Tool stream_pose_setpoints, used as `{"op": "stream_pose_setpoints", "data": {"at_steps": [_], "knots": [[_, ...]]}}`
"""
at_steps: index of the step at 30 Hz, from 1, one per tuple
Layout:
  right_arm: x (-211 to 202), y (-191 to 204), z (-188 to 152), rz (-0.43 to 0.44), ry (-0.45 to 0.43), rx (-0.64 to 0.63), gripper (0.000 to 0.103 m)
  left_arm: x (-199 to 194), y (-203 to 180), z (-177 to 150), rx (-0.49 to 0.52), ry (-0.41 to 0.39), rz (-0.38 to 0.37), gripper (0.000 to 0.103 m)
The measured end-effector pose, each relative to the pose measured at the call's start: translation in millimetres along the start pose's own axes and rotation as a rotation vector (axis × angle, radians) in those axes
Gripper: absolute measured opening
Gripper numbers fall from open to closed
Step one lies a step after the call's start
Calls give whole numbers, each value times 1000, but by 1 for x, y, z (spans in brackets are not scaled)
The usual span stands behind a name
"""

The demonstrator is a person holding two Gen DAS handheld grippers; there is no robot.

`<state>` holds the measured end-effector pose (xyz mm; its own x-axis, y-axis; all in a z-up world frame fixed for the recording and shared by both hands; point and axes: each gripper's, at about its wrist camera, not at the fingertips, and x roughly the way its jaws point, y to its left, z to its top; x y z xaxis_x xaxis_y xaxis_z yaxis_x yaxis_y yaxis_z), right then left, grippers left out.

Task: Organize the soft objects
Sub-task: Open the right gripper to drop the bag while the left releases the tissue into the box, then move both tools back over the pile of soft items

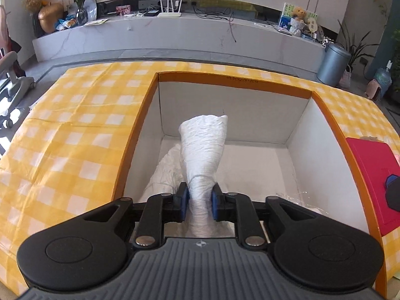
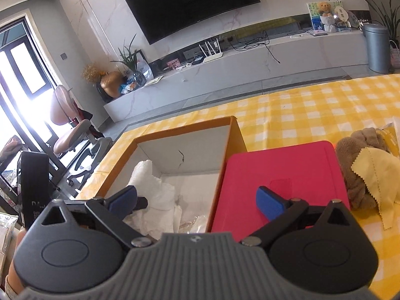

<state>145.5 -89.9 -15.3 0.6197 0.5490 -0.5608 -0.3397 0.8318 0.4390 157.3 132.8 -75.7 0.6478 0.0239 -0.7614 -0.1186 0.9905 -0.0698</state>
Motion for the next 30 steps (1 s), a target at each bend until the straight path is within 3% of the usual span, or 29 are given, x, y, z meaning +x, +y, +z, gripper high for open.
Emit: {"op": "stream_pose_setpoints", "data": {"at_steps": [6, 7, 10, 15, 25, 30], "knots": [[-5, 3, 3, -9, -6, -17, 99, -23, -8, -3, -55, -49, -20, 61], [-6, 6, 3, -6, -10, -25, 99, -29, -11, -3, -50, -70, -10, 72], [-9, 13, 2, -3, -23, -56, 99, -51, -18, -6, -20, -166, 72, 85], [-14, 19, 2, -4, -32, -74, 99, -76, -16, -11, -50, -269, 160, 89], [-31, 23, 6, -24, -53, -102, 99, -94, -8, -7, -126, -286, 216, 90], [-39, 22, 8, -28, -48, -115, 99, -102, -11, -11, -109, -288, 208, 90]]}}
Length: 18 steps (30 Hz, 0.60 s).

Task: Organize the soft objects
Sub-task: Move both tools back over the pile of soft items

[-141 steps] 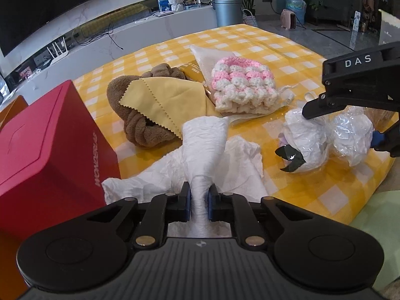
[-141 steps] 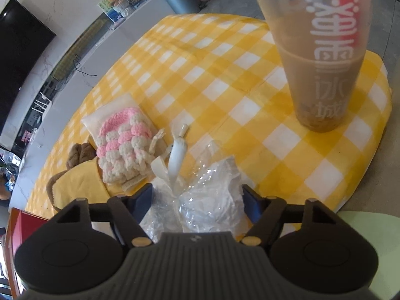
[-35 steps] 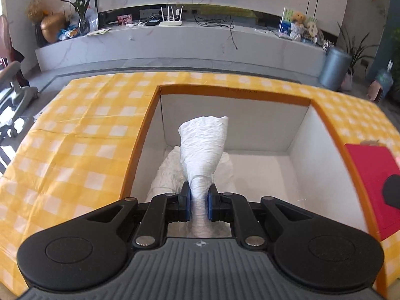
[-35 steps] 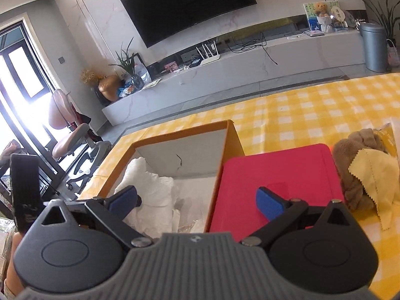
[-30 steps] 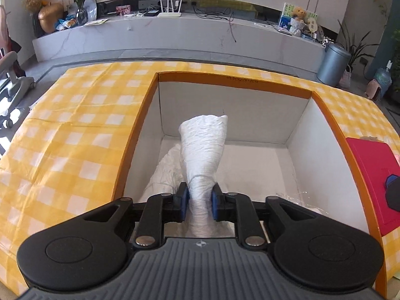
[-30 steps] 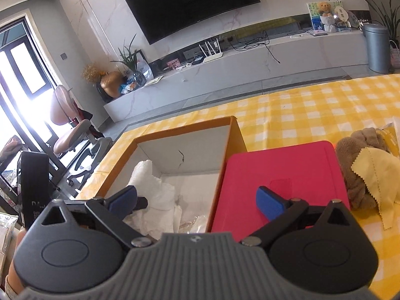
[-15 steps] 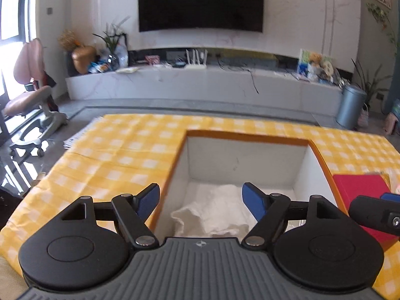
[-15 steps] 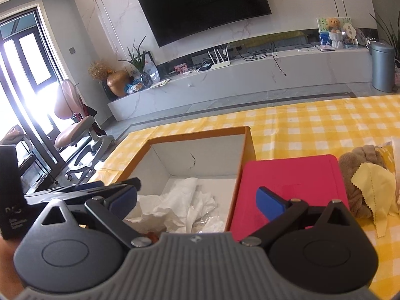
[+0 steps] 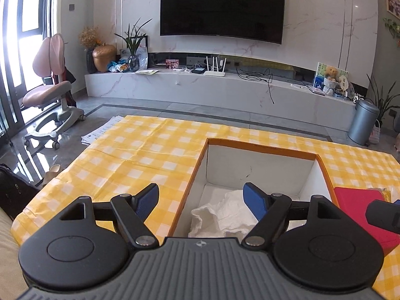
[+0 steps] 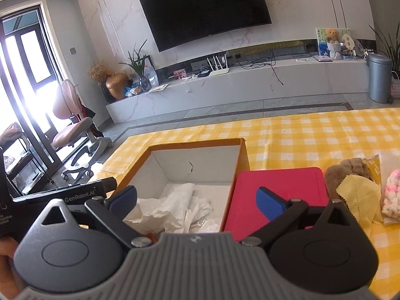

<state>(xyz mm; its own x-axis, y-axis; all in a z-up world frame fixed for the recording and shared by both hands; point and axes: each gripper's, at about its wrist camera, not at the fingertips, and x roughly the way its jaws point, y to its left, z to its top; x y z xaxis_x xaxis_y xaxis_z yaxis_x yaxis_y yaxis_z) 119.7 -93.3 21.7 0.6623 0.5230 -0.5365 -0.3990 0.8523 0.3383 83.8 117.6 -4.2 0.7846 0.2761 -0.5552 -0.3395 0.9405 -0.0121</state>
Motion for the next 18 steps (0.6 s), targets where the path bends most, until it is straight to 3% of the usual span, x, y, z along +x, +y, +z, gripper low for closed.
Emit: {"op": "stream_pose_setpoints", "data": {"at_steps": [7, 15, 18], "knots": [[-19, 0, 7, -6, 7, -42, 99, -30, -8, -2, 35, -63, -80, 90], [-72, -27, 21, -71, -110, -8, 99, -65, -43, -6, 119, -86, -202, 90], [-90, -43, 22, -144, -139, -3, 99, -74, -65, -7, 149, -93, -224, 90]]}}
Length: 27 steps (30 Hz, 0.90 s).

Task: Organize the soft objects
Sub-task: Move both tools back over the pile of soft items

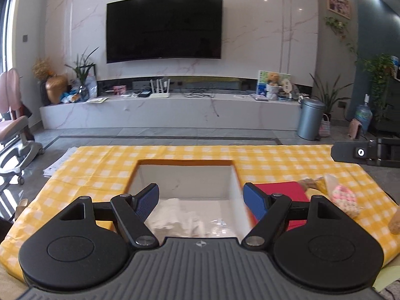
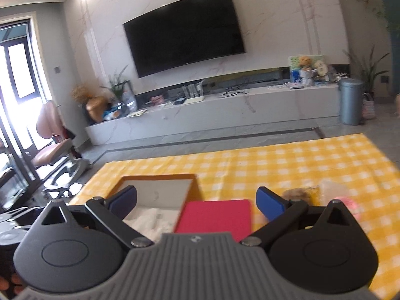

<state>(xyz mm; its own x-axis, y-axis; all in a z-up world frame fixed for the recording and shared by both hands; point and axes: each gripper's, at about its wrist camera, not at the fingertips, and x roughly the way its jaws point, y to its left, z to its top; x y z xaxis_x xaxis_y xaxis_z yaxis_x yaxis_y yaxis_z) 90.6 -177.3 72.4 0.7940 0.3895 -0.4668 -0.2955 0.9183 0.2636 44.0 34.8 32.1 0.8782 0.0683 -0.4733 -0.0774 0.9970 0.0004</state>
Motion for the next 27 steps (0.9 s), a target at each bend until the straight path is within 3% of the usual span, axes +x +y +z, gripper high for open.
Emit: {"op": "stream_pose_setpoints", "data": {"at_steps": [5, 10, 15, 21, 24, 27], "knots": [[-12, -34, 1, -122, -11, 17, 99, 5, -45, -1, 40, 26, -17, 90], [-14, -74, -2, -242, -14, 82, 99, 16, -91, -9, 92, 46, -90, 90], [7, -115, -10, -324, 63, 124, 99, 33, -137, -23, 189, 51, -157, 90], [51, -172, -21, -350, 154, 239, 99, 65, -190, -47, 332, 62, -226, 90], [83, -196, -31, -337, 219, 288, 99, 82, -213, -59, 393, 47, -232, 90], [109, -208, -39, -387, 292, 292, 99, 101, -233, -68, 465, 40, -245, 90]]}}
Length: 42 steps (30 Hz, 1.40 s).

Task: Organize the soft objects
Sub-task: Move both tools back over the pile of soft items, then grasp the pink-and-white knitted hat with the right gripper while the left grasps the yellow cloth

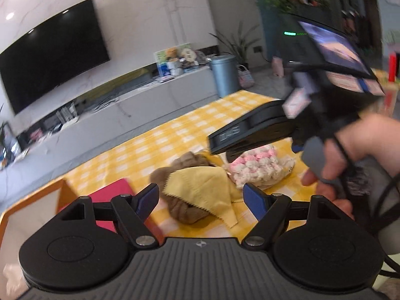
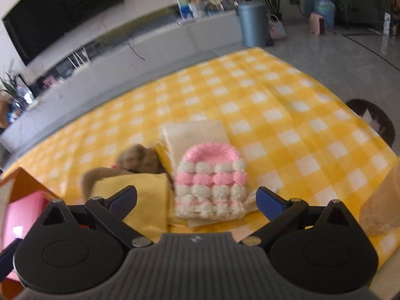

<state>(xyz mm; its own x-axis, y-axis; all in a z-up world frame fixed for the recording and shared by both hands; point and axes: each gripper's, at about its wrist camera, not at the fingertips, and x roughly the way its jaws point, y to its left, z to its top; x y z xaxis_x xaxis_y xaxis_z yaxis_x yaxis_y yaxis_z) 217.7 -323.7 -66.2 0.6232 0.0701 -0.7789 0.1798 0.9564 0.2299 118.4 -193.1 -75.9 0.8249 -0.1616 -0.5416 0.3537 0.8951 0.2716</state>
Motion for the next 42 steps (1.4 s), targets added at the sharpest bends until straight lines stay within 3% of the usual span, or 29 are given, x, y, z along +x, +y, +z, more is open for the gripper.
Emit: {"op": "stream_pose_setpoints", "data": {"at_steps": [6, 15, 20, 23, 28, 33, 35, 37, 39, 42], "knots": [[30, -6, 18, -43, 45, -23, 99, 44, -23, -1, 119, 46, 20, 91], [67, -16, 17, -34, 156, 22, 99, 72, -29, -4, 117, 66, 39, 92], [62, -20, 16, 3, 150, 58, 71, 75, -29, -4, 128, 38, 50, 94], [53, -20, 16, 13, 137, 43, 64, 79, -31, -4, 130, 23, 66, 96], [39, -27, 18, 59, 109, 88, 63, 99, -39, -5, 162, 35, 155, 99], [31, -35, 20, 53, 84, 112, 63, 119, -36, -13, 105, 73, 212, 101], [31, -38, 20, 55, 83, 126, 63, 117, -38, -16, 105, 28, 247, 94], [30, -40, 21, 53, 81, 131, 63, 115, -42, -20, 101, 10, 285, 73], [29, -41, 20, 51, 73, 131, 63, 114, -44, -22, 106, 16, 331, 60], [26, -41, 21, 57, 63, 132, 63, 106, -46, -18, 91, 13, 322, 44]]}}
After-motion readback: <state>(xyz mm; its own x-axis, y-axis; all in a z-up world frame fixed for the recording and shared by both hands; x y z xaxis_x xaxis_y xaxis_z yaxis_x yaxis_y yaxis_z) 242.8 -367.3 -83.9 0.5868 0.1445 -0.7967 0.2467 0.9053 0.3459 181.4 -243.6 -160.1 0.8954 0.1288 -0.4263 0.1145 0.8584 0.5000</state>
